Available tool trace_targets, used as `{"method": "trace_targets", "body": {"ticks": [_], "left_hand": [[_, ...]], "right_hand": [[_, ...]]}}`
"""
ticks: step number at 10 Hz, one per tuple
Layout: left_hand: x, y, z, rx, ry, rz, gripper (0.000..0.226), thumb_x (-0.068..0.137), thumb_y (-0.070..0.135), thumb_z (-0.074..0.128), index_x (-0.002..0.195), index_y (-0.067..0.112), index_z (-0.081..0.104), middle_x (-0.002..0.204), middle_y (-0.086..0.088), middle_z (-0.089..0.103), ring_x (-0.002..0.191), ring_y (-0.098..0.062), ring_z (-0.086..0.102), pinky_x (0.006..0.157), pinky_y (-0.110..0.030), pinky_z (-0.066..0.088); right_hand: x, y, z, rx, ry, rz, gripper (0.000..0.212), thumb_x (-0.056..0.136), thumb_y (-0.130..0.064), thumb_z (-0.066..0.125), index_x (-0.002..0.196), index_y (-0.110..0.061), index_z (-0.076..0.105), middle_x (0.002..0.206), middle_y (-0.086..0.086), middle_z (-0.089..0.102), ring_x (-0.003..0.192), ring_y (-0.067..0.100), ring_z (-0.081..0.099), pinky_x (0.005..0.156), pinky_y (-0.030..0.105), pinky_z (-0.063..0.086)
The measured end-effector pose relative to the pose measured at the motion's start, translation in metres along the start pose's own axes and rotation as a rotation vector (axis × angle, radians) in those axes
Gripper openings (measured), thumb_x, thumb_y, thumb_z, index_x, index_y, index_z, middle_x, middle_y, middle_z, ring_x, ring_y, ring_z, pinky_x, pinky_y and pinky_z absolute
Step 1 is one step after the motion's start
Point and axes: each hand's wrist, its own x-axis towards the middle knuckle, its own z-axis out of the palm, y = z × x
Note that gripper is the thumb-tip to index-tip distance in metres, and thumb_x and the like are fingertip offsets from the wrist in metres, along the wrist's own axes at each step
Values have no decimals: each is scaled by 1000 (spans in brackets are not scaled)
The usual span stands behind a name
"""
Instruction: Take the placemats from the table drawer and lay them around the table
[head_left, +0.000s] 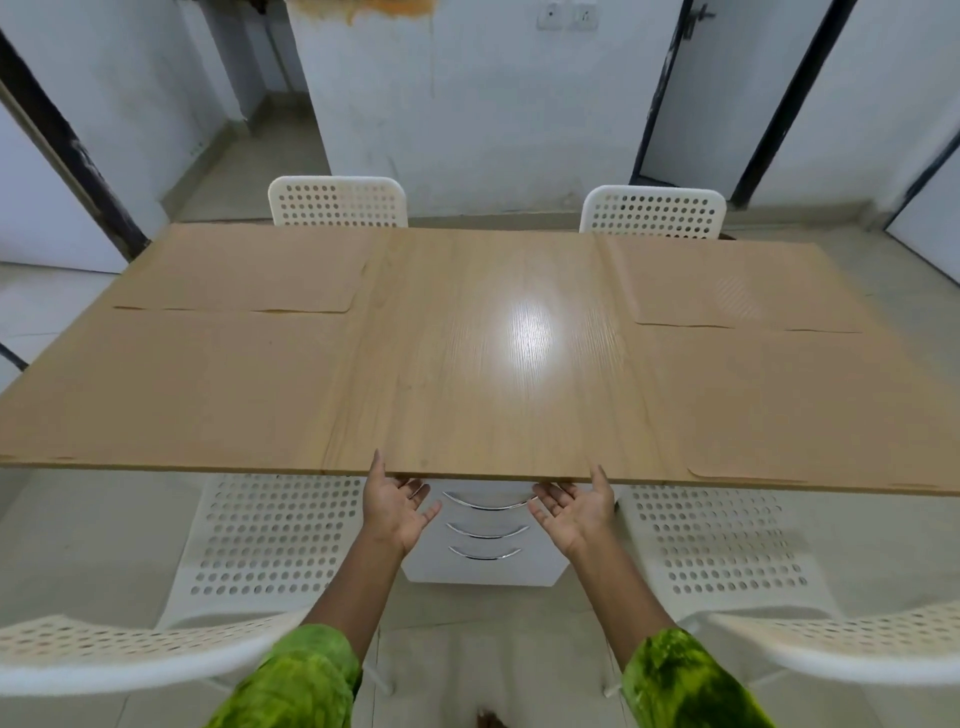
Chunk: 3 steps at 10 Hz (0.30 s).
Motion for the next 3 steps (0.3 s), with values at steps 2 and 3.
{"method": "trace_targets", "body": {"ticks": [2, 3], "left_hand": [[3, -2, -1, 16, 18, -14, 72, 92, 54, 38, 144, 5, 27, 146, -18, 36, 135, -31, 34, 110, -50, 27], [0, -4, 10, 184, 85, -37, 62, 95, 44, 39, 143, 6, 28, 147, -15, 36, 135, -34, 35, 106, -48, 32]], "right_hand": [[-2, -3, -2, 16, -3, 4, 69, 90, -55, 39, 132, -2, 39, 126, 20, 48, 113, 31, 47, 101, 44, 35], [-5, -2, 0, -25, 5, -2, 65, 92, -54, 37, 130, -2, 40, 126, 20, 48, 116, 31, 46, 105, 45, 34]]}}
